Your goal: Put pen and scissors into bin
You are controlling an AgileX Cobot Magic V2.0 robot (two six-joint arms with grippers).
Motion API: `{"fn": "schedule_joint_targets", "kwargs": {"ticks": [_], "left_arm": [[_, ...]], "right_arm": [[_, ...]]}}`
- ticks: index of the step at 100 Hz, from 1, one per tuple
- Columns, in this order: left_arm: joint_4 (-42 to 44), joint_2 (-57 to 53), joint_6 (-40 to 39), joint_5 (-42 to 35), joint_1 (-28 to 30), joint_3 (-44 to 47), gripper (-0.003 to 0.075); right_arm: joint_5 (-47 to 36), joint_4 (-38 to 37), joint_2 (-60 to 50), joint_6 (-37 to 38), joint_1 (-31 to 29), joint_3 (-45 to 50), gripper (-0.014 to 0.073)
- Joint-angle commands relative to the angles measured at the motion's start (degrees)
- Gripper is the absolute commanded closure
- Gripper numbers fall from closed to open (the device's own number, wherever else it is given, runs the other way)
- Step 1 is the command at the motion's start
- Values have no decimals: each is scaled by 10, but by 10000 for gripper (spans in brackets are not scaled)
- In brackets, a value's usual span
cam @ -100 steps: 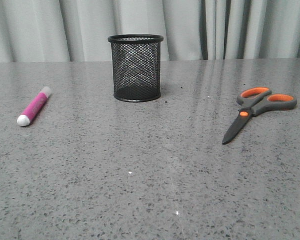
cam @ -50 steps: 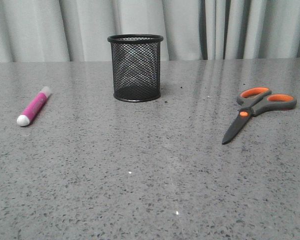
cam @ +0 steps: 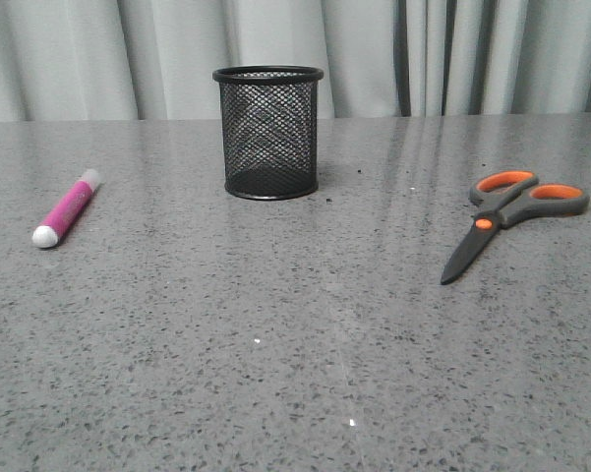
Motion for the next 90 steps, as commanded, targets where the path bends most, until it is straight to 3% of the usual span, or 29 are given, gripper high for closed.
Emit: {"fn": "schedule_joint_targets", "kwargs": {"ticks": [1,10,16,22,30,39,51,72,90], "left_arm": [[20,-15,7,31,-1,-27,588],[93,8,44,90,-1,-86,352],[120,40,50,104,-1,-124,275],[126,86,50,117,-1,-159,299],[130,160,78,165,-1,-214,377],[130,253,126,241,-1,-277,435],[130,381,130,320,-1,-355,441],[143,583,123,438,-1,-501,441],[202,748,59,556,-10,-643,441]], "right_arm": [[14,-12,9,-2,-3,-50,634],[43,-64,45,-3,-3,-100,538],[43,-98,82,-3,-2,-134,435],[53,-109,127,-3,-2,-164,342],[111,-119,190,-3,-2,-213,281],[183,-125,258,-9,-2,-263,285],[239,-125,323,-18,-2,-312,285],[260,-120,357,-18,10,-351,285],[275,-112,357,-18,16,-351,285]]}}
